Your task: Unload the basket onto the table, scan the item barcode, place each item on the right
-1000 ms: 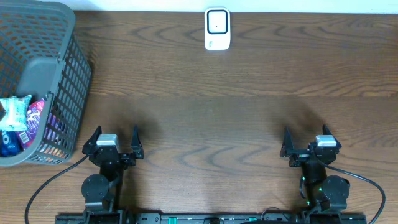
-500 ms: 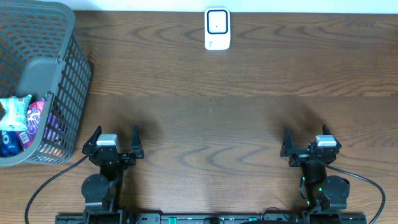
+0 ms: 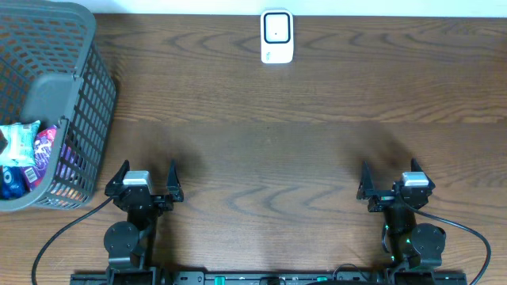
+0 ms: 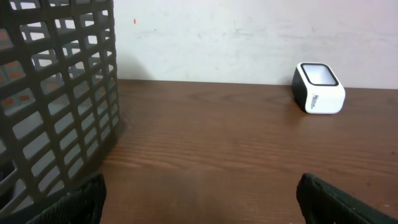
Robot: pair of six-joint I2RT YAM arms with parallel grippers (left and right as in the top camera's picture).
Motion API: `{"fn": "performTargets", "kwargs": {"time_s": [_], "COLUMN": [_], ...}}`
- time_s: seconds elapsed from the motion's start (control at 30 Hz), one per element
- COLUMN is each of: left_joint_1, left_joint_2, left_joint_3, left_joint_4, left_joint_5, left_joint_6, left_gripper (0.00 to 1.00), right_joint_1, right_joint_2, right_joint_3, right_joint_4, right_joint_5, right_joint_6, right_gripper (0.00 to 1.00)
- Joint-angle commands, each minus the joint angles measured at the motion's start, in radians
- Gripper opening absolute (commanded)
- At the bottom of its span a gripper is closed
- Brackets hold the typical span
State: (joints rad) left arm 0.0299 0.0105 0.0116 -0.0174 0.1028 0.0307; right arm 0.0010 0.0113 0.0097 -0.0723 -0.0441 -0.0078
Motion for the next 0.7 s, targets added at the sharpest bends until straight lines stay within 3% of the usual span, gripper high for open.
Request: {"fn": "performTargets", "kwargs": {"time_s": [0.0, 0.47, 0.57, 0.67], "left_joint_1": [-0.003, -0.003, -0.003, -0.003], "left_joint_2": [-0.006, -0.006, -0.006, -0.006], "left_joint_3": [-0.008, -0.008, -0.008, -0.008], "left_joint_4": [-0.045, -0.034, 0.012, 0.087], "left_joint_5": [0.036, 0.044, 0.188, 0.267], "left_joint_6": [0.012, 0.013, -0.082, -0.093], "left_gripper": [0.98, 0.98, 0.98, 0.98], "right_joint_1": [-0.013, -0.013, -0.013, -0.013], "right_joint_2": [-0.004, -0.004, -0.004, -0.004], "right_joint_3": [-0.004, -0.004, -0.004, -0.004], "right_joint_4": [0.0, 0.0, 0.0, 0.0], "right_joint_5": [0.009, 0.009, 0.009, 0.009], "right_joint_6": [0.014, 0.014, 0.014, 0.014], "right_gripper": [0.99, 0.99, 0.99, 0.99]}}
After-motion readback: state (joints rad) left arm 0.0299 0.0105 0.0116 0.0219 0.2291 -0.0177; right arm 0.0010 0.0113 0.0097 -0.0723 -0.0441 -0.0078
